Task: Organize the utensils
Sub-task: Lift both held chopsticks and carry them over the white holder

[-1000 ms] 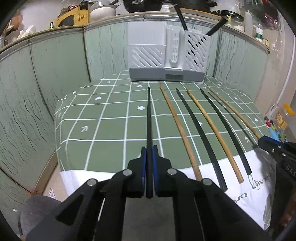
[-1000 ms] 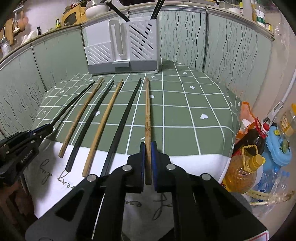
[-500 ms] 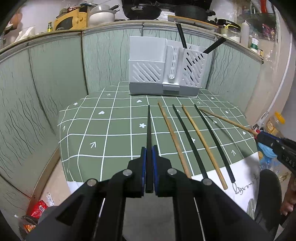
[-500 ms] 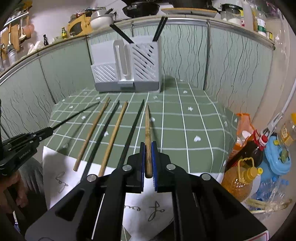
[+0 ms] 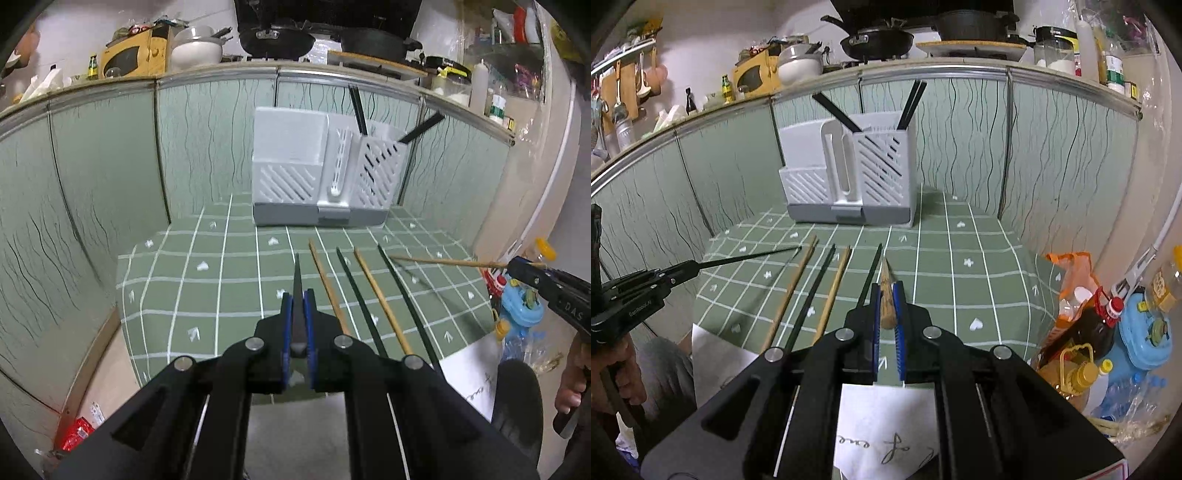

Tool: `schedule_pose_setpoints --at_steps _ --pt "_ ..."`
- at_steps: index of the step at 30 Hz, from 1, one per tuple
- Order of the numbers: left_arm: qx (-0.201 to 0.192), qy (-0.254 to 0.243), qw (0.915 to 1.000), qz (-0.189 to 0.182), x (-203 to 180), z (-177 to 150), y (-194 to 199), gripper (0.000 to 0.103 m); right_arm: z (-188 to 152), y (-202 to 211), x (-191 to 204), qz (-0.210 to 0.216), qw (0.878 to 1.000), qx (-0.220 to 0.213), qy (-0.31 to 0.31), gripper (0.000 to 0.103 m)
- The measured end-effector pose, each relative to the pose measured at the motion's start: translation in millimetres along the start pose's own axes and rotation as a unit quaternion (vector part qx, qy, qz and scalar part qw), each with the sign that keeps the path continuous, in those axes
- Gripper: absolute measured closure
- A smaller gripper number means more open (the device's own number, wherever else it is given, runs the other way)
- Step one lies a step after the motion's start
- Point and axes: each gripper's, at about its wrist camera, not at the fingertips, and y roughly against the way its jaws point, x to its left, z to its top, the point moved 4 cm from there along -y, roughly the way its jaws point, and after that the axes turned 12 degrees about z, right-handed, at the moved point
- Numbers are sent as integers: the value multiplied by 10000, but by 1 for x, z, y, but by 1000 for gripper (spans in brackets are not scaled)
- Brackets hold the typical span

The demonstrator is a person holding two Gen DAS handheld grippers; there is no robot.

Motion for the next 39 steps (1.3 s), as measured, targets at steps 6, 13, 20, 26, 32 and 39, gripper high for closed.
schedule_pose_setpoints --at_steps 6,13,20,26,32,39 --pt "-145 15 9998 -129 5 24 8 95 24 5 -1 86 9999 -133 42 97" --pt "-303 -22 9991 -297 6 48 17 95 48 10 -2 167 9995 -260 61 97" --pt "-518 -112 9979 -385 6 68 28 95 70 19 1 221 9988 -413 146 97" --pt "-721 -100 9957 -566 7 89 40 95 89 30 1 285 9981 -494 226 97" --pt "-842 -236 9938 -690 3 106 45 95 102 31 -1 369 9980 -413 309 97" --pt "-899 -478 9890 -1070 -11 121 46 95 116 30 1 711 9956 -355 505 97"
